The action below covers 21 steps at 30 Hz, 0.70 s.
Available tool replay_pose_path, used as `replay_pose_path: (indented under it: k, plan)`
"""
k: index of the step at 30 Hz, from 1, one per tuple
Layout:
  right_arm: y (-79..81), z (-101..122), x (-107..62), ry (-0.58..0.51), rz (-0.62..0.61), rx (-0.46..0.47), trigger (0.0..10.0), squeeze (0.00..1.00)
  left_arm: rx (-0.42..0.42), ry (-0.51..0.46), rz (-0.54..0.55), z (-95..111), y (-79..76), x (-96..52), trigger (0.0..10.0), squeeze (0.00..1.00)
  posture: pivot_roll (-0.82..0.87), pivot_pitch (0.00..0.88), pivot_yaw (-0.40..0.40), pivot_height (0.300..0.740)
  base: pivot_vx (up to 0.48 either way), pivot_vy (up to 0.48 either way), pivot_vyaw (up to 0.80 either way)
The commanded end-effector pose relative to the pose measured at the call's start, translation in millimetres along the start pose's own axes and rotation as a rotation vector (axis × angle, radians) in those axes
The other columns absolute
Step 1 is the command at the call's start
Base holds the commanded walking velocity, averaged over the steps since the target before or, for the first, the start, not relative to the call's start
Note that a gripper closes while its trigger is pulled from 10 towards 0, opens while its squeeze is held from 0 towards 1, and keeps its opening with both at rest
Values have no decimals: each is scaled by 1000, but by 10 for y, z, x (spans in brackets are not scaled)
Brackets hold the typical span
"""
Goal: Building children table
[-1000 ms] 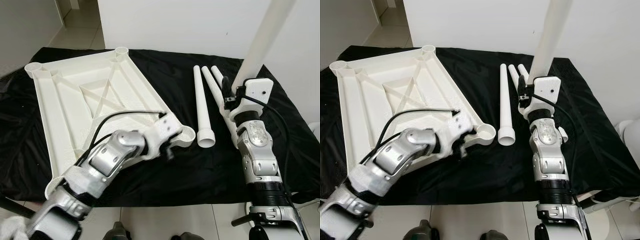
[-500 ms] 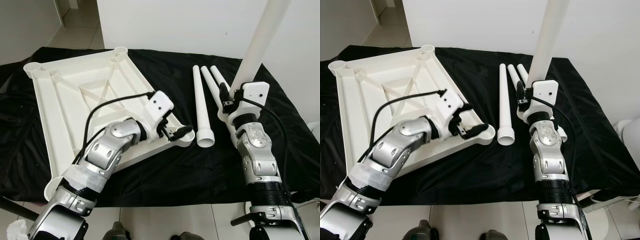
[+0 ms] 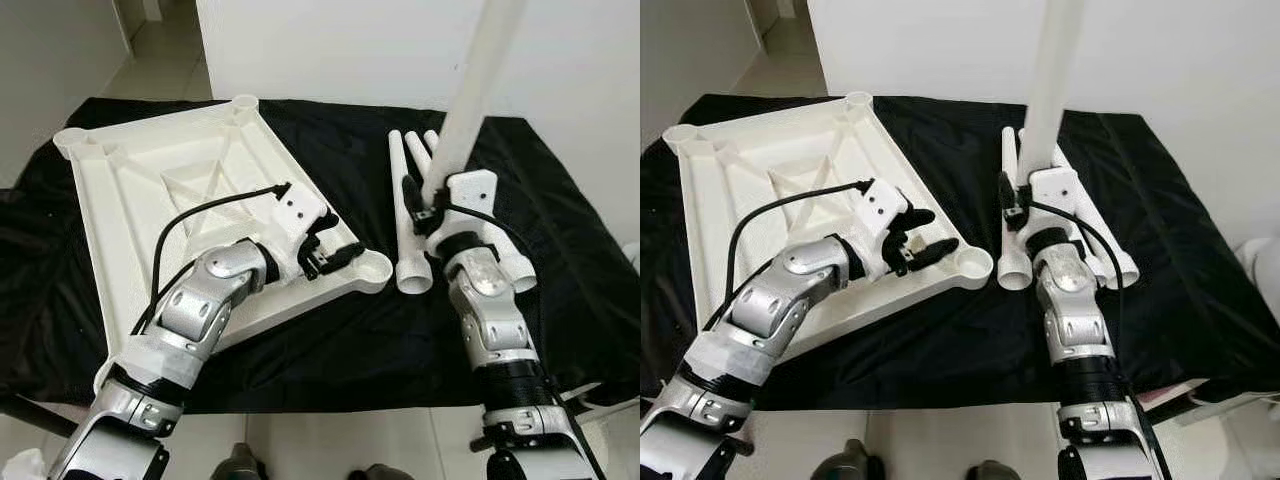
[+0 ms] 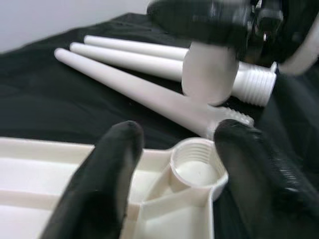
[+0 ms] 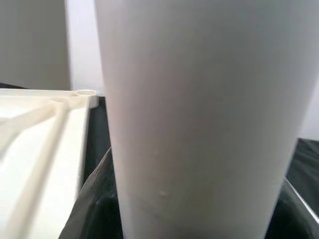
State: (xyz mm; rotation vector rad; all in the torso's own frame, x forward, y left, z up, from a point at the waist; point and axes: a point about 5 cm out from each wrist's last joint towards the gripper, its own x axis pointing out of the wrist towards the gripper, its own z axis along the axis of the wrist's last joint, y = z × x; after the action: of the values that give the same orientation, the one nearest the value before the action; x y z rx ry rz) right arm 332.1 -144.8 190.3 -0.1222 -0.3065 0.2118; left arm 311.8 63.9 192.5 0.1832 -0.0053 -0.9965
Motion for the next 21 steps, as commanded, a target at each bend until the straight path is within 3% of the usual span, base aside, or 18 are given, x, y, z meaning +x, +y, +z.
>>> replay_pose_path:
  k: [1,6,13,16,21]
  plan:
    - [34,29,27,-20,21,-3,10000,0,11,2,-49,38,-12,-8,10000,0,59,0,22,740,0,0,0]
    - [57,-5,32,-18,41,10,10000,0,15,5,-26,62,56,-34,10000,0,57,0,32,740,0,0,0]
    - [106,-102,-25,-9,46,72,10000,0,45,55,-24,-18,120,-96,10000,0,67,0,-28,740,0,0,0]
    - [140,-125,-45,-13,54,93,10000,0,74,44,-48,-25,113,-138,10000,0,80,0,-50,740,0,0,0]
    - [205,-138,-52,-27,91,122,10000,0,90,64,-177,-65,-12,-247,10000,0,90,0,-60,740,0,0,0]
